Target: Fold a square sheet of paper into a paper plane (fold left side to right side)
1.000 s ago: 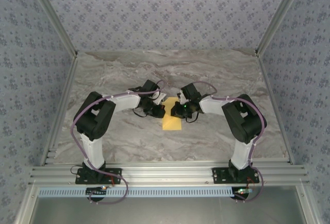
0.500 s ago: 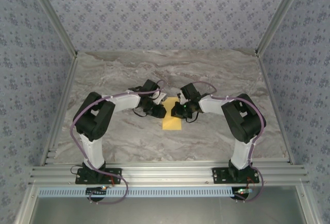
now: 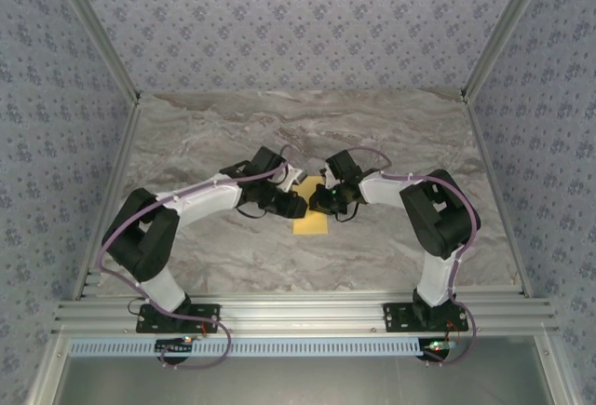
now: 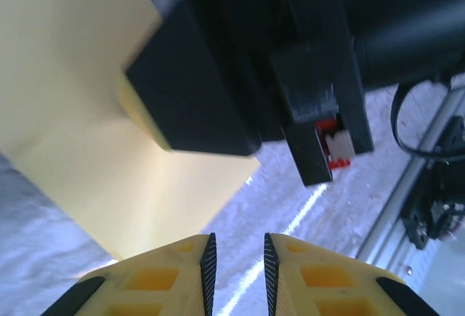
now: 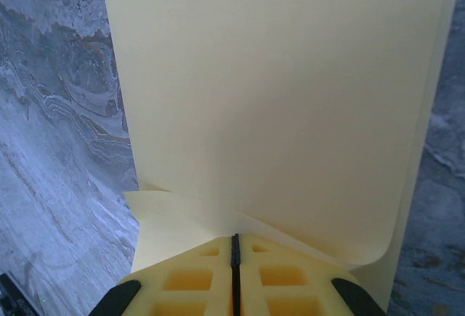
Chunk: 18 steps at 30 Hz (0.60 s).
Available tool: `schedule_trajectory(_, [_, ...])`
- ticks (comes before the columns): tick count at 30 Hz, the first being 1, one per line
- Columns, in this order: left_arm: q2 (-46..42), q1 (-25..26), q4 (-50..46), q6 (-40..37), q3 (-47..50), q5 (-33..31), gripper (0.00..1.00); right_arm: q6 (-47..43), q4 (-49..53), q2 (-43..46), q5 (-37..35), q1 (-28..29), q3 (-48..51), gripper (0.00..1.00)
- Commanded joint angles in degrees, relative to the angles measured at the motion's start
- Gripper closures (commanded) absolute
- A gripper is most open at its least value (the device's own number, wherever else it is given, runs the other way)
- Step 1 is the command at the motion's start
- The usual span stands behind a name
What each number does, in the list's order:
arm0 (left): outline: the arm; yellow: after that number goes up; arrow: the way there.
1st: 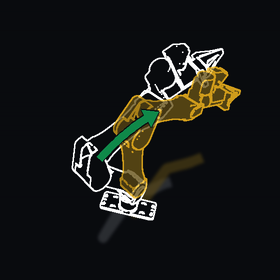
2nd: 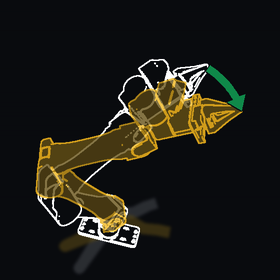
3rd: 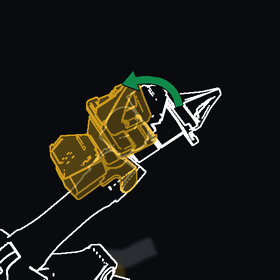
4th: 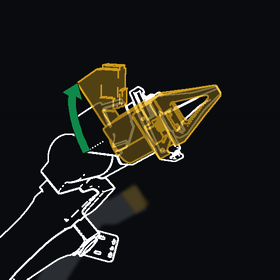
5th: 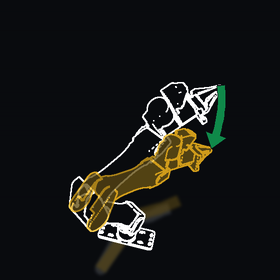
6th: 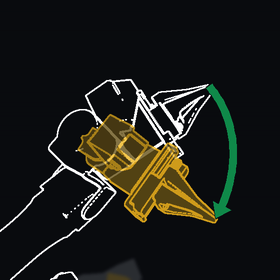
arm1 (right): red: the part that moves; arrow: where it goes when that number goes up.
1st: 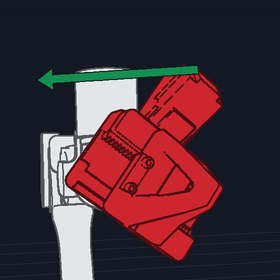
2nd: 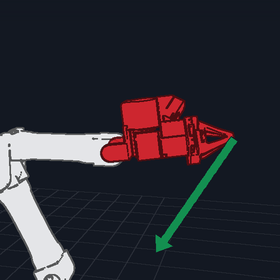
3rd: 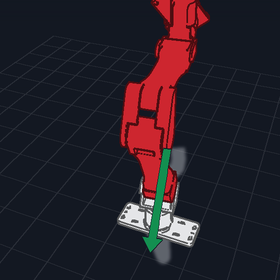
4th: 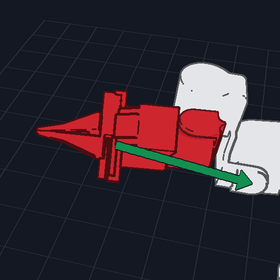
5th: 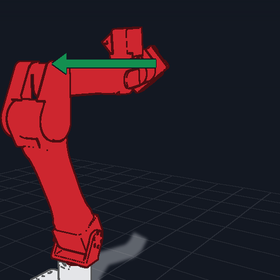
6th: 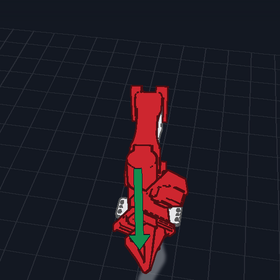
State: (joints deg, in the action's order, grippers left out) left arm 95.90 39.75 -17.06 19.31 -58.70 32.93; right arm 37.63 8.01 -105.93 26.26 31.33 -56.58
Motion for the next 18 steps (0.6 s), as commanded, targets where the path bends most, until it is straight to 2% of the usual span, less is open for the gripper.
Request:
schedule_trajectory(1, [2.1,1.0,3.0,3.3,1.7,3.2,0.74,-1.1,5.1,-2.0,-3.1,0.4,-0.1,0.9])
schedule_trajectory(18, [6.9,1.2,3.0,2.2,4.5,-2.1,0.75,-3.6,6.2,-1.9,-3.2,0.5,-0.5,0.89])
